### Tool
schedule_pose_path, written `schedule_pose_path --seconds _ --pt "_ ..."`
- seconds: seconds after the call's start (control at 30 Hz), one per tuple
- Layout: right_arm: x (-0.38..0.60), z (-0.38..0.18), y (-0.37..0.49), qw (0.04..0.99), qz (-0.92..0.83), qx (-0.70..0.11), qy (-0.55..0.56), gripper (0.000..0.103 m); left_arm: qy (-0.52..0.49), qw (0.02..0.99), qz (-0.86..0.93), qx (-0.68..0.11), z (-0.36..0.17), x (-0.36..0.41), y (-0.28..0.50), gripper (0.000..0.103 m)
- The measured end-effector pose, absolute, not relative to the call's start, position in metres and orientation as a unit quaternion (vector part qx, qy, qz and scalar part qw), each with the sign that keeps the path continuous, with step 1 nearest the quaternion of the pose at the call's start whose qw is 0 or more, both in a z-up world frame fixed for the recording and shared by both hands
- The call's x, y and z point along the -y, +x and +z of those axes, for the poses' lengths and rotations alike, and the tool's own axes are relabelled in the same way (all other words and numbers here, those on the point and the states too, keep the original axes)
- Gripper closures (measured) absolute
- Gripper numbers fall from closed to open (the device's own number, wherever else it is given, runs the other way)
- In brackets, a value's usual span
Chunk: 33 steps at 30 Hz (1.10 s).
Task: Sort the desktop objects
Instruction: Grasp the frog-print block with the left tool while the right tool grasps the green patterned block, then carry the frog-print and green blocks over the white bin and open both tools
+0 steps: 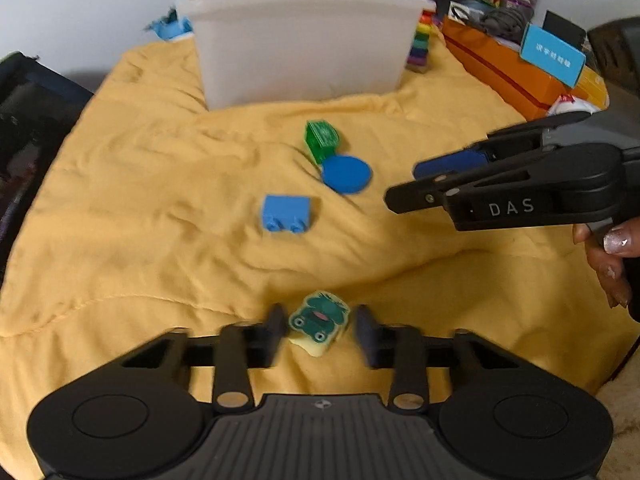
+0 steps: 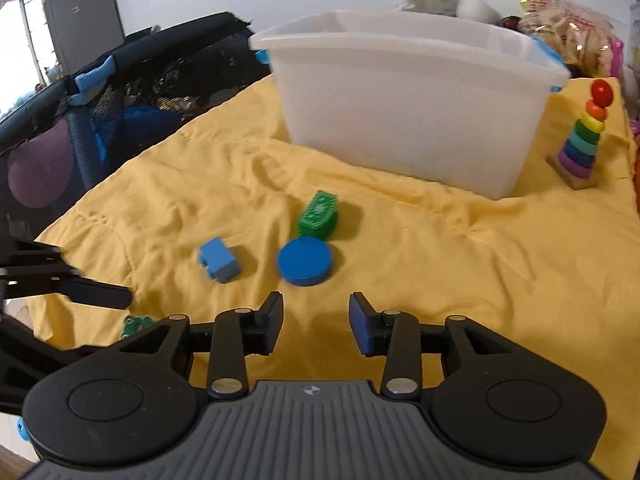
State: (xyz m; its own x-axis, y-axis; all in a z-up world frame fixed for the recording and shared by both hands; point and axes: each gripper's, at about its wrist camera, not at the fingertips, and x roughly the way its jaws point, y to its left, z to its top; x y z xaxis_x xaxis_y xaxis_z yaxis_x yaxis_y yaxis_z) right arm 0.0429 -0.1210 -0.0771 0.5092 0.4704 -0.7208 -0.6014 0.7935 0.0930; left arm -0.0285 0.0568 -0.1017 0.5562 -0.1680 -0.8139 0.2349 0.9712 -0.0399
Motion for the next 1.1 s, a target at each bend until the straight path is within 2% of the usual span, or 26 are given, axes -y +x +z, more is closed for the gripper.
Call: schedule_pose_path --seconds 0.2,0.27,0.33,0.43,0.47,0.53,0.87,1.0,1.1 --pt "0.108 -0.070 0.056 0.873 0.301 -0.375 -0.082 0.061 0.003 0.885 -0.122 -0.450 -0.092 -0.062 -0.032 0.068" --pt "0.102 -0.064 0.072 0.880 0.297 -0.365 -0.063 0.051 0.004 0.887 -0.127 -0.444 -0.090 -0.062 -0.033 0.068" --pt "0.091 -0.065 0.093 0.878 0.293 -0.375 -0.048 0.049 0.008 0.886 -0.127 -0.446 -0.090 -0.061 -0.033 0.068" --pt "0.075 -0.080 0.122 0.866 0.264 -0.421 -0.046 0.054 0.014 0.884 -0.123 -0.450 -0.090 -0.060 -0.032 0.068" --pt "0.072 -0.087 0.129 0.857 0.265 -0.439 -0.046 0.071 0.011 0.885 -0.124 -0.449 -0.088 -0.062 -0.032 0.068" --pt "0.071 -0.092 0.129 0.858 0.276 -0.429 -0.065 0.080 0.007 0.888 -0.125 -0.443 -0.084 -0.063 -0.030 0.068" --pt "0.144 -0.064 0.074 0.886 0.247 -0.386 -0.074 0.080 -0.007 0.916 -0.127 -0.381 -0.042 -0.060 0.004 0.068" --pt "0.166 -0.057 0.078 0.892 0.223 -0.391 -0.054 0.080 0.001 0.933 -0.125 -0.338 -0.008 -0.058 0.038 0.068" --pt "0.167 -0.028 0.090 0.909 0.221 -0.349 -0.051 0.080 0.018 0.949 -0.113 -0.293 0.027 -0.054 0.072 0.068"
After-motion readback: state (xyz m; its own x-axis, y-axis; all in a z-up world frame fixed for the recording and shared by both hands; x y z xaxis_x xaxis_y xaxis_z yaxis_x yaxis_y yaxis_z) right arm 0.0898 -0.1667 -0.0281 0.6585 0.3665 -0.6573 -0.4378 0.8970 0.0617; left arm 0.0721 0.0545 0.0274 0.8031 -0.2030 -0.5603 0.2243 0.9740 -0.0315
